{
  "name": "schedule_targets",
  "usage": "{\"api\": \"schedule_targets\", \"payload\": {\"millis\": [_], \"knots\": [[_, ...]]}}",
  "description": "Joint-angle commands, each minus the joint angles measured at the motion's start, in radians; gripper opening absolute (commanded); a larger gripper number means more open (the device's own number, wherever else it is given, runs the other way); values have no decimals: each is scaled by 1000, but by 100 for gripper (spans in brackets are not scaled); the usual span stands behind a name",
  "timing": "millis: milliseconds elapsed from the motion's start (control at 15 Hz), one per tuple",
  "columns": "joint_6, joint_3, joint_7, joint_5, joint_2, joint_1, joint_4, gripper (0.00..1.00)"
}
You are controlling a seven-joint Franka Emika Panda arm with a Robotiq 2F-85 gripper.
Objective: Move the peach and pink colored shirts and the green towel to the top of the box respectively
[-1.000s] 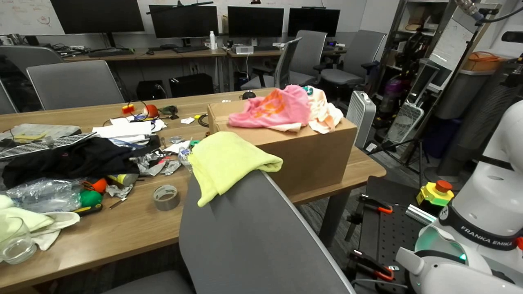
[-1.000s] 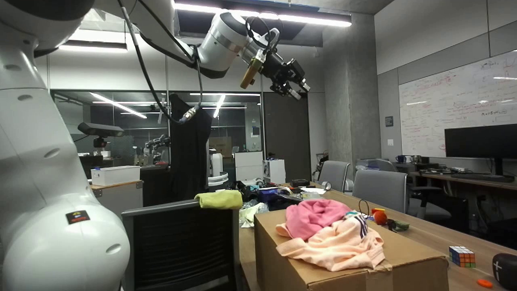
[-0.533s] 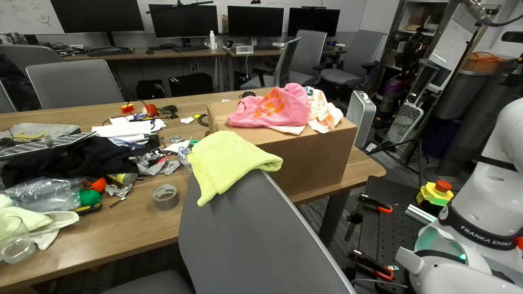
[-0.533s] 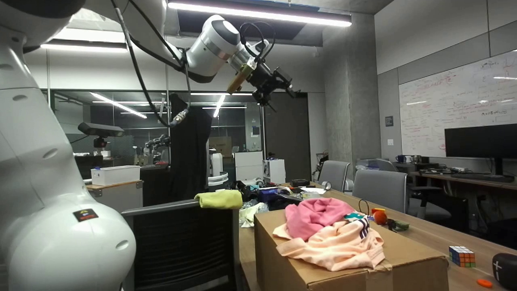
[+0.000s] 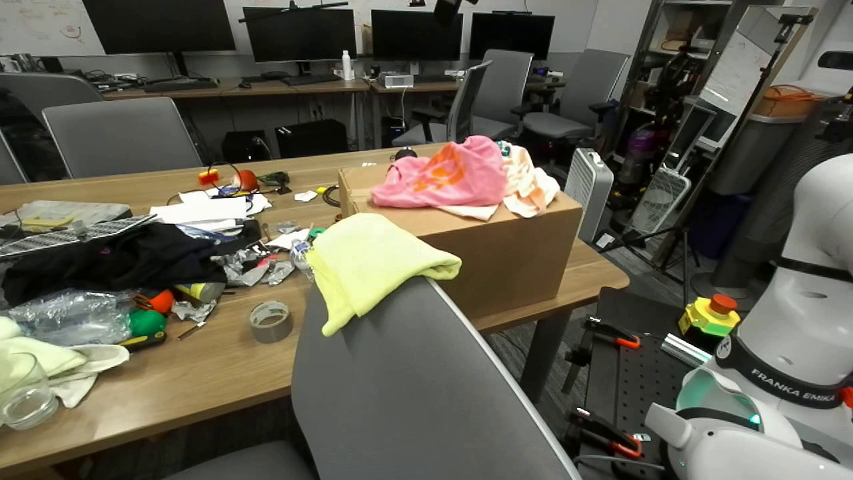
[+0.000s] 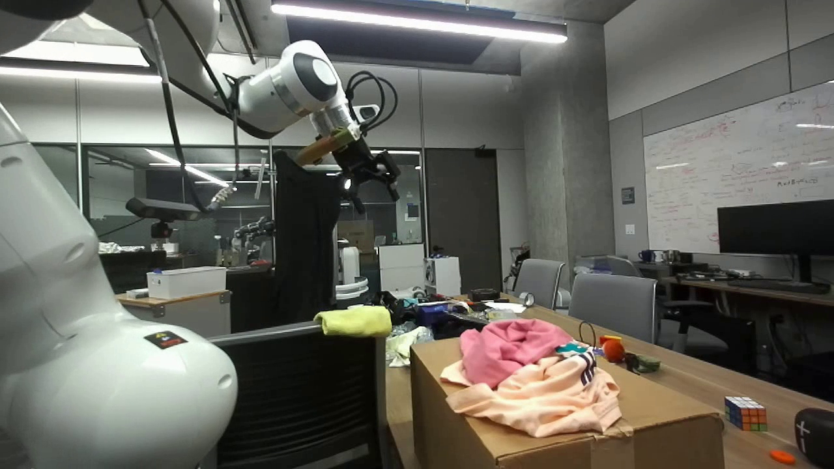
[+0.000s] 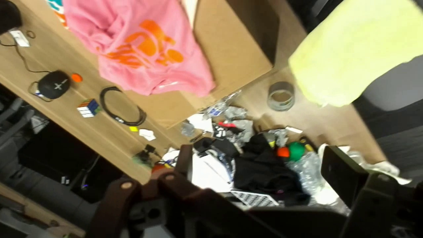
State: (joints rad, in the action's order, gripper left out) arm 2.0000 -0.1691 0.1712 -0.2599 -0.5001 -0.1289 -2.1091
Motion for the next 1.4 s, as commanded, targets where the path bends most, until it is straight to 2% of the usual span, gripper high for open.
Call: {"api": "schedule_targets", "payload": {"millis": [0,267,467,800,1333], "knots": [[-49,-10,-132,93,7,-63,-15,100],[-82,-39,-239,86,69,-98,-16,100],[-61,-64,-258,63,128,-103,-17,100],[-14,-95,-231,41,221,-100,-5,100],[59,-103,-191,86,322,-108,6,100]]}}
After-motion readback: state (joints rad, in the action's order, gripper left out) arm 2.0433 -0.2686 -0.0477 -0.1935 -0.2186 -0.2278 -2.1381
